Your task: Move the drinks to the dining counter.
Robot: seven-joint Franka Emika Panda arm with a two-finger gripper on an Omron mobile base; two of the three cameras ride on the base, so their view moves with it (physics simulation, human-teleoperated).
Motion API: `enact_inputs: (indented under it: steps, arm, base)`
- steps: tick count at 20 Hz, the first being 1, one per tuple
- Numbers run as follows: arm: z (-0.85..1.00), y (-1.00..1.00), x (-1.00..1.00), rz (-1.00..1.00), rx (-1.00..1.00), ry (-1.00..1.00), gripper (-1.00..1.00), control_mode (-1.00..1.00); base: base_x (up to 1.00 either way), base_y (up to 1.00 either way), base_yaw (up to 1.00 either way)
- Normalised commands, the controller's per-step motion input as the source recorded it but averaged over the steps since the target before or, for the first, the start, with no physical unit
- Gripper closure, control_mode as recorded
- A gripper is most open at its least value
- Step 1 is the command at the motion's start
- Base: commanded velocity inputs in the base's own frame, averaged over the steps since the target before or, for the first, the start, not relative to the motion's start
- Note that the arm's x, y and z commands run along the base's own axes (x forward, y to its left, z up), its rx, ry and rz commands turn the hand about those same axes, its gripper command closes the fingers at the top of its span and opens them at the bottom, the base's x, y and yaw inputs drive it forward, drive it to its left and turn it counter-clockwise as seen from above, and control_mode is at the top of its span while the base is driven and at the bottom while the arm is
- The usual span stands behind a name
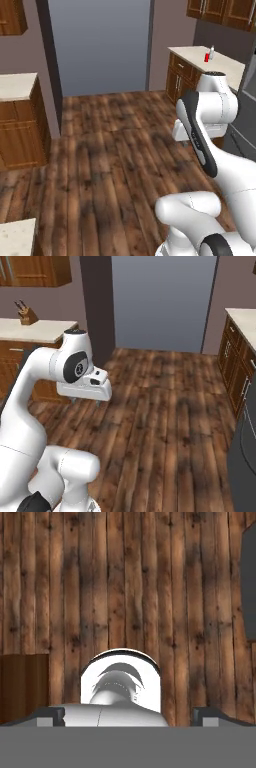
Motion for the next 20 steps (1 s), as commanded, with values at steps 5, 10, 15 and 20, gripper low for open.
enact_inputs:
  steps: [5,10,15,20]
  arm:
    - [0.00,0.00,0.00,0.00,0.00,0.00,-1.00,1.00]
    - [0.00,0.00,0.00,0.00,0.00,0.00,-1.00,1.00]
    - [0.00,0.00,0.00,0.00,0.00,0.00,-1.00,1.00]
    - [0.00,0.00,0.00,0.00,0.00,0.00,-1.00,1.00]
  base:
    - [1.00,0.00,-0.11]
    - [1.00,0.00,-0.12]
    - [1.00,0.00,-0.14]
    - [1.00,0.00,-0.12]
